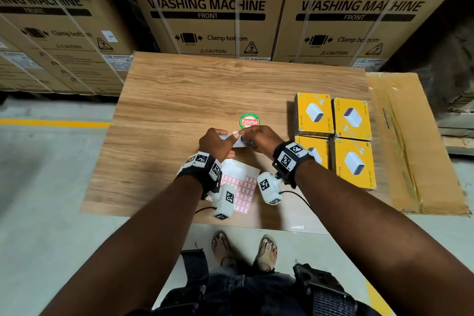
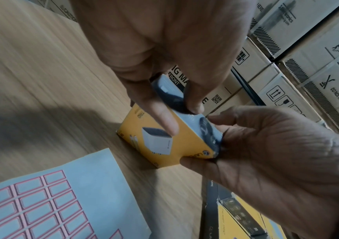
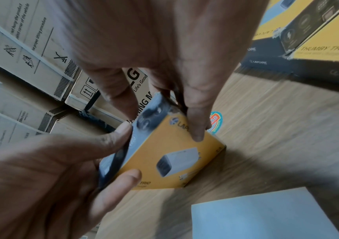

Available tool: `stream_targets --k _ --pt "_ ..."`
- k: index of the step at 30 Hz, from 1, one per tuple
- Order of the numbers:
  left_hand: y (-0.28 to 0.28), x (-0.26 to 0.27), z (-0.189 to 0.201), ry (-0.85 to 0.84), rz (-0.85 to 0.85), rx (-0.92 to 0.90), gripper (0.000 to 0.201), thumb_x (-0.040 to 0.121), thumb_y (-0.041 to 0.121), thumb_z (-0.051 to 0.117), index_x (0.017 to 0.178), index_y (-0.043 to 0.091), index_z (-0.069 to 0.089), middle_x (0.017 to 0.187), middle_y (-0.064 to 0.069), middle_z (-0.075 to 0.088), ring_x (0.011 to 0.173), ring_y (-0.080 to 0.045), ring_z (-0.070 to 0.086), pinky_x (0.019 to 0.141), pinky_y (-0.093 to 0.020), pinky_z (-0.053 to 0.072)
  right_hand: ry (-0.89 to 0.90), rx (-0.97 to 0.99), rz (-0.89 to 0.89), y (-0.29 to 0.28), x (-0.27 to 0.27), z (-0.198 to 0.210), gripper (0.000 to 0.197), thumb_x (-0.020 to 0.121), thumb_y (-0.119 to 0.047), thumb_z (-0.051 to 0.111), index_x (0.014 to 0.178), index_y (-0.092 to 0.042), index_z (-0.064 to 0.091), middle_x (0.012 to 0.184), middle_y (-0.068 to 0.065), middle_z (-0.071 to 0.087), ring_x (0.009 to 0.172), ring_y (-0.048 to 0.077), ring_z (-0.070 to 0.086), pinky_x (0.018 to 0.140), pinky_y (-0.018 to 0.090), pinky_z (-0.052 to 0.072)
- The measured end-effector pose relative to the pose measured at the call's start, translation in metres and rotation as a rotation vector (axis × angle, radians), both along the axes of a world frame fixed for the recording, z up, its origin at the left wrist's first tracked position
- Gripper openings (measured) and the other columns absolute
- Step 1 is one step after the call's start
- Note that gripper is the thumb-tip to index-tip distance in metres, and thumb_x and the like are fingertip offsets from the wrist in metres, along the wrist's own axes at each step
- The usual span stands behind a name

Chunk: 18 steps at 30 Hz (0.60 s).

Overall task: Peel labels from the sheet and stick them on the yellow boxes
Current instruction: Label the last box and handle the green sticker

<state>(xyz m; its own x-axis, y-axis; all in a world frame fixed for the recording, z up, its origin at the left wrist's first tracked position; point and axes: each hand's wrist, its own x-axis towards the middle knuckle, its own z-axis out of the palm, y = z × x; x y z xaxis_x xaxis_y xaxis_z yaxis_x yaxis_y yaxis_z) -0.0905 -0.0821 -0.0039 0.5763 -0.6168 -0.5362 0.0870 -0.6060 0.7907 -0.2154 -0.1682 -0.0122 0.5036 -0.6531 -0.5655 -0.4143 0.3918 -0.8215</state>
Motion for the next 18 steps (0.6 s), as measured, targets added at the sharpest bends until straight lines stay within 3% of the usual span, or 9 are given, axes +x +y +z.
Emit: stream_targets --k 3,5,7,10,13,16,18 --pt "-0.003 0.003 0.001 0.032 -0.035 0.019 0.022 0.092 0.02 0.065 0.11 0.012 0.055 0.106 -0.016 0.066 0.067 -0.024 0.072 0.063 -0.032 0.061 0.009 -0.001 -0.007 0.001 0.002 -0.001 0.008 0.086 -0.018 0.067 0.091 -0.013 0.072 0.085 0.002 0.069 0.085 0.017 0.063 0.08 0.027 0.049" --pt "-0.006 0.008 0.004 0.104 -0.059 0.024 0.013 0.098 0.011 0.052 0.11 0.013 0.054 0.116 -0.019 0.06 0.071 -0.028 0.07 0.063 -0.032 0.06 0.067 -0.075 0.021 0.001 0.004 -0.006 0.027 0.076 -0.041 0.077 0.087 -0.017 0.074 0.091 0.0 0.073 0.091 0.017 0.067 0.087 0.031 0.053" --pt "-0.005 0.011 0.005 0.149 -0.073 0.028 0.016 0.1 0.012 0.046 0.114 0.011 0.055 0.122 -0.017 0.055 0.081 -0.035 0.07 0.072 -0.037 0.061 0.166 -0.188 0.037 0.002 0.005 -0.007 0.037 0.071 -0.051 0.079 0.092 -0.021 0.074 0.098 -0.004 0.072 0.095 0.012 0.065 0.088 0.028 0.051" --pt "-0.003 0.014 0.001 0.159 -0.103 0.01 0.029 0.099 0.019 0.051 0.123 0.004 0.056 0.123 -0.013 0.057 0.096 -0.032 0.067 0.085 -0.041 0.058 0.194 -0.23 0.04 0.003 0.007 -0.008 0.028 0.077 -0.041 0.079 0.095 -0.02 0.074 0.099 -0.003 0.071 0.097 0.012 0.064 0.088 0.027 0.05" --pt "0.002 0.013 0.0 0.193 -0.074 -0.028 0.035 0.099 0.019 0.051 0.13 0.001 0.054 0.111 -0.011 0.06 0.091 -0.024 0.064 0.079 -0.035 0.059 0.12 -0.136 0.043 0.005 0.007 -0.002 0.012 0.076 -0.024 0.079 0.087 -0.021 0.074 0.095 0.002 0.073 0.101 0.023 0.068 0.099 0.04 0.051" --pt "0.002 0.013 0.0 0.196 -0.006 -0.061 0.032 0.098 0.009 0.052 0.128 0.0 0.055 0.108 -0.011 0.059 0.094 -0.025 0.061 0.082 -0.035 0.058 0.083 -0.065 0.007 0.001 0.009 -0.011 0.028 0.058 -0.023 0.077 0.085 -0.023 0.072 0.104 0.008 0.072 0.104 0.027 0.067 0.1 0.045 0.051" --pt "0.0 0.014 0.003 0.176 0.054 -0.079 0.027 0.094 0.004 0.054 0.12 0.002 0.062 0.105 -0.009 0.061 0.094 -0.025 0.063 0.084 -0.038 0.058 0.038 -0.023 -0.055 -0.003 0.012 -0.022 0.047 0.048 -0.028 0.082 0.093 -0.026 0.068 0.11 0.01 0.069 0.105 0.026 0.067 0.099 0.045 0.051"
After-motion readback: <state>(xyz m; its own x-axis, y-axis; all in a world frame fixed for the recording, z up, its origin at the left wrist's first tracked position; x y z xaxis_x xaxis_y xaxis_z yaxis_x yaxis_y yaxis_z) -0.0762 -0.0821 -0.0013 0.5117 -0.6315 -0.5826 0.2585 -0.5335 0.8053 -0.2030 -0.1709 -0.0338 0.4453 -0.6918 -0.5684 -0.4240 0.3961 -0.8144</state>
